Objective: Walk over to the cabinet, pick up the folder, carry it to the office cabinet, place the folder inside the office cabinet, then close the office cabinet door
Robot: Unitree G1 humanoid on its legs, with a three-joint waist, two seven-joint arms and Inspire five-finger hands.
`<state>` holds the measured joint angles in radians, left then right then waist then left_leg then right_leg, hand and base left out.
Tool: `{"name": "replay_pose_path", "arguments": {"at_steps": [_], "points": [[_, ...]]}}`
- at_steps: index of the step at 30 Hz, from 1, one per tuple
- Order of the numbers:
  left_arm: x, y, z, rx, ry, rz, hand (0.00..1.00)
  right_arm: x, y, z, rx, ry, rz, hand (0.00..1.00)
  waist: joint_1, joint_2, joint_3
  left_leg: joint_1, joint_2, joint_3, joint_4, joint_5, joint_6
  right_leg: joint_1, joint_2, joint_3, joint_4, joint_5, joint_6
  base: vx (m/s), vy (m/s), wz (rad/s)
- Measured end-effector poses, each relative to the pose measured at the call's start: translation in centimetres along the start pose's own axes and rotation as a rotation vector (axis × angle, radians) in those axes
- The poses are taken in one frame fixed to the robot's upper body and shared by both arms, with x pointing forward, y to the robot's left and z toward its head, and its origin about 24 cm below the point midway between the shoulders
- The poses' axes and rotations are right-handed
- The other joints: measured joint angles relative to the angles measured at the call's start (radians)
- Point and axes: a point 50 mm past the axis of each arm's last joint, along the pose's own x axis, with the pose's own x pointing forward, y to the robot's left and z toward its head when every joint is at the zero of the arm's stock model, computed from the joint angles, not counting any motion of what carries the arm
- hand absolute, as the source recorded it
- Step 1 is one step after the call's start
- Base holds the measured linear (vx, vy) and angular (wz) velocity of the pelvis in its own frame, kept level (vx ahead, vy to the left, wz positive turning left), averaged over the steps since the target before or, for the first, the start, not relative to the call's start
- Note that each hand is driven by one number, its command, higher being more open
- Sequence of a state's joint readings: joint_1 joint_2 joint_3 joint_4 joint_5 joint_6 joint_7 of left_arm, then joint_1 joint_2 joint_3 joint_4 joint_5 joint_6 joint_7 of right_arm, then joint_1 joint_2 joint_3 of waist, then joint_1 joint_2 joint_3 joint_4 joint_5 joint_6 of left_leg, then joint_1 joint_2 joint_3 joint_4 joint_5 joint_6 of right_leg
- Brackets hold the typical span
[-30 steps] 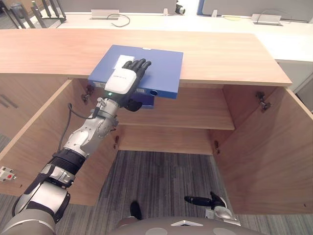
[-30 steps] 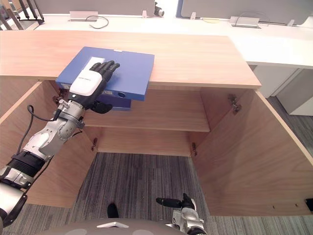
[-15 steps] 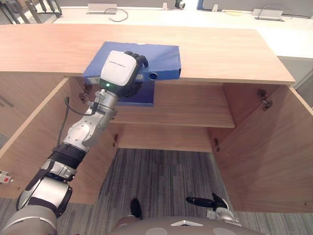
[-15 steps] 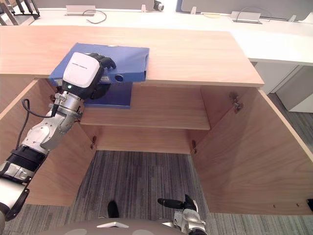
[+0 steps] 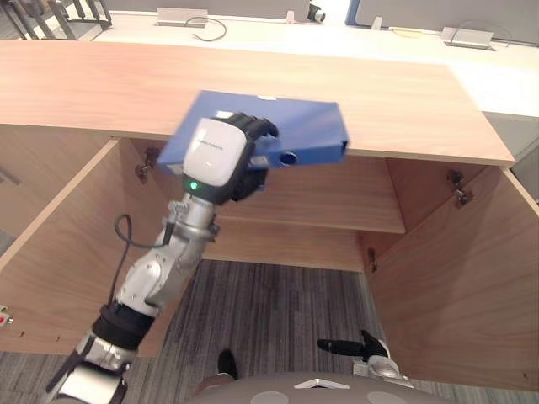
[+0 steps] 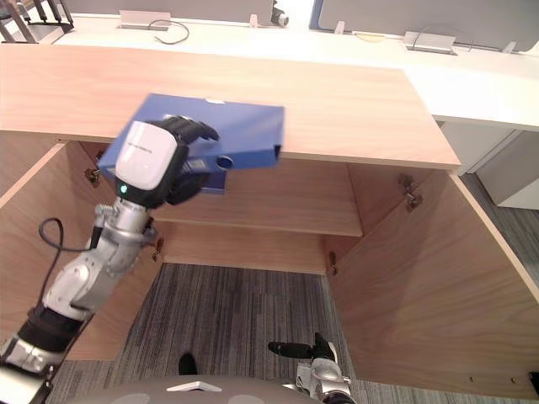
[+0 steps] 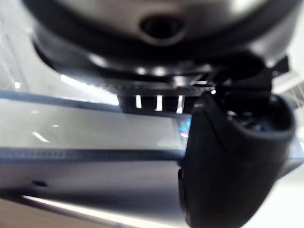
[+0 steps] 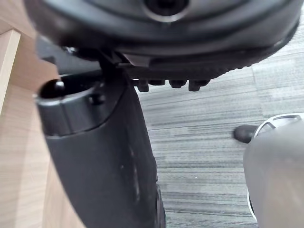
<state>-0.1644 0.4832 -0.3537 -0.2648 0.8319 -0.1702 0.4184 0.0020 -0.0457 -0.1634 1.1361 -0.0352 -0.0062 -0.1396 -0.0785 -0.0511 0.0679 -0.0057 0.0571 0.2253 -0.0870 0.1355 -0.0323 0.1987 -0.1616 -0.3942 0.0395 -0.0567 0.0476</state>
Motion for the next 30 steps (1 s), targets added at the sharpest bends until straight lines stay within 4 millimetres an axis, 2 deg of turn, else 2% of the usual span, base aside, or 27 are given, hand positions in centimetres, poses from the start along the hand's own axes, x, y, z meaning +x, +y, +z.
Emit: {"name": "replay_pose_path", "arguments": {"at_steps": [2,3,5,7,9,10,11,12,14,16,18,20,22,24,26,28,30], "points": [[-0.2,0.3,2.4,-0.193,-0.033,0.044,0.0,0.0,-0.2,0.0,-0.006,-0.001,-0.004,1.0,0.005,0.016,-0.01,-0.009,0.007,-0.004,0.0,0.0,0.0,-0.014,0.005,0.016,0.008,0.006,0.0,-0.06,0.004,-0.03],[-0.3,0.4,2.7,-0.214,-0.035,0.048,0.0,0.0,-0.2,0.0,-0.008,-0.001,-0.004,1.0,0.006,0.017,-0.011,-0.009,0.007,-0.004,0.0,0.0,0.0,-0.015,0.005,0.016,0.009,0.006,0.0,-0.09,0.013,-0.03],[-0.5,0.5,4.2,-0.433,-0.025,0.085,0.0,0.0,-0.4,-0.1,-0.02,0.0,-0.009,1.0,0.013,0.031,-0.023,-0.024,0.007,-0.013,-0.001,0.0,0.0,-0.031,0.004,0.019,0.01,0.006,0.0,-0.11,0.016,-0.03],[-0.5,0.5,4.8,-0.559,-0.016,0.105,0.0,0.1,-0.6,-0.1,-0.024,0.006,-0.014,1.0,0.025,0.039,-0.022,-0.028,0.007,-0.014,-0.004,0.005,0.007,-0.039,0.007,0.017,0.01,0.005,0.0,-0.16,0.018,-0.09],[-1.0,0.2,4.3,-0.645,0.052,0.092,0.0,0.0,-0.5,-0.1,-0.028,0.002,-0.01,1.0,0.023,0.041,-0.023,-0.026,0.003,-0.014,-0.005,0.009,0.014,-0.038,0.005,0.017,0.01,-0.004,0.007,-0.18,0.014,-0.09],[-1.5,-0.4,3.9,-0.676,0.104,0.063,0.0,0.0,-0.3,0.0,-0.036,-0.002,-0.007,1.0,0.023,0.034,-0.02,-0.028,-0.006,-0.014,-0.005,0.006,0.012,-0.039,-0.004,0.015,0.009,-0.029,0.012,-0.13,0.012,-0.03],[-1.8,-0.7,3.7,-0.684,0.125,0.045,0.0,0.0,-0.2,0.0,-0.042,-0.004,-0.003,1.0,0.023,0.027,-0.016,-0.031,-0.016,-0.014,-0.005,0.01,0.015,-0.039,-0.014,0.013,0.009,-0.054,0.026,-0.27,0.011,0.09],[-2.8,-1.8,3.2,-0.713,0.203,0.001,0.0,0.1,-0.2,0.8,-0.039,-0.023,-0.004,1.0,0.019,0.042,-0.007,-0.039,-0.016,-0.034,-0.005,0.014,0.016,-0.046,-0.011,0.007,0.012,-0.064,0.055,-0.23,0.01,0.14],[-3.7,-2.8,2.9,-0.73,0.281,-0.035,0.0,0.1,-0.4,0.7,-0.043,-0.028,-0.011,1.0,0.02,0.046,-0.002,-0.047,-0.018,-0.05,-0.005,0.014,0.016,-0.046,-0.006,0.002,0.005,-0.065,0.055,-0.18,0.037,0.19],[-4.3,-3.5,2.7,-0.839,0.368,-0.037,0.0,0.0,-0.7,0.7,-0.056,-0.042,-0.027,1.0,0.022,0.055,-0.01,-0.078,-0.017,-0.06,-0.005,0.014,0.016,-0.055,0.001,-0.013,-0.017,-0.065,0.056,-0.12,0.047,0.27],[-4.4,-3.6,2.7,-0.927,0.415,-0.003,0.0,0.0,-0.7,0.6,-0.063,-0.041,-0.028,1.0,0.031,0.057,-0.011,-0.09,-0.016,-0.06,-0.005,0.029,0.029,-0.06,0.008,-0.011,-0.025,-0.066,0.058,-0.03,0.029,0.1],[-4.5,-3.7,2.6,-1.032,0.459,0.026,0.0,-0.1,-0.5,0.2,-0.072,-0.032,-0.022,1.0,0.044,0.044,-0.016,-0.089,-0.017,-0.062,-0.005,0.038,0.03,-0.06,0.006,-0.005,-0.025,-0.066,0.058,0.02,0.007,0.01],[-4.7,-3.8,1.9,-1.203,0.528,0.064,0.0,-0.2,0.2,0.1,-0.083,-0.03,-0.001,1.0,0.049,0.015,-0.023,-0.089,-0.034,-0.064,-0.005,0.041,0.031,-0.059,-0.002,0.018,-0.023,-0.065,0.058,0.08,0.017,0.1],[-5.1,-4.5,1.3,-1.363,0.611,0.105,0.0,-0.2,0.5,-0.1,-0.081,-0.019,0.008,1.0,0.048,0.005,-0.03,-0.087,-0.052,-0.065,-0.005,0.038,0.036,-0.057,-0.015,0.025,-0.021,-0.058,0.058,0.12,0.038,0.14],[-5.7,-5.6,0.6,-1.521,0.714,0.159,0.0,-0.2,0.7,-0.3,-0.085,-0.003,0.016,1.0,0.048,0.005,-0.029,-0.087,-0.066,-0.067,-0.005,0.033,0.038,-0.055,-0.025,0.034,-0.021,-0.051,0.061,0.13,0.03,0.1],[-7.3,-6.9,0.2,-1.66,0.856,0.209,0.0,-0.3,1.3,-0.1,-0.106,-0.006,0.041,1.0,0.049,0.007,-0.028,-0.084,-0.073,-0.062,-0.005,0.034,0.043,-0.05,-0.03,0.035,-0.025,-0.045,0.071,0.1,-0.012,-0.02],[-8.5,-7.8,0.2,-1.733,0.947,0.214,0.0,-0.3,1.4,-0.1,-0.117,-0.002,0.052,1.0,0.05,0.005,-0.027,-0.076,-0.075,-0.061,-0.005,0.029,0.041,-0.041,-0.031,0.034,-0.026,-0.046,0.069,0.08,-0.028,-0.01]]}}
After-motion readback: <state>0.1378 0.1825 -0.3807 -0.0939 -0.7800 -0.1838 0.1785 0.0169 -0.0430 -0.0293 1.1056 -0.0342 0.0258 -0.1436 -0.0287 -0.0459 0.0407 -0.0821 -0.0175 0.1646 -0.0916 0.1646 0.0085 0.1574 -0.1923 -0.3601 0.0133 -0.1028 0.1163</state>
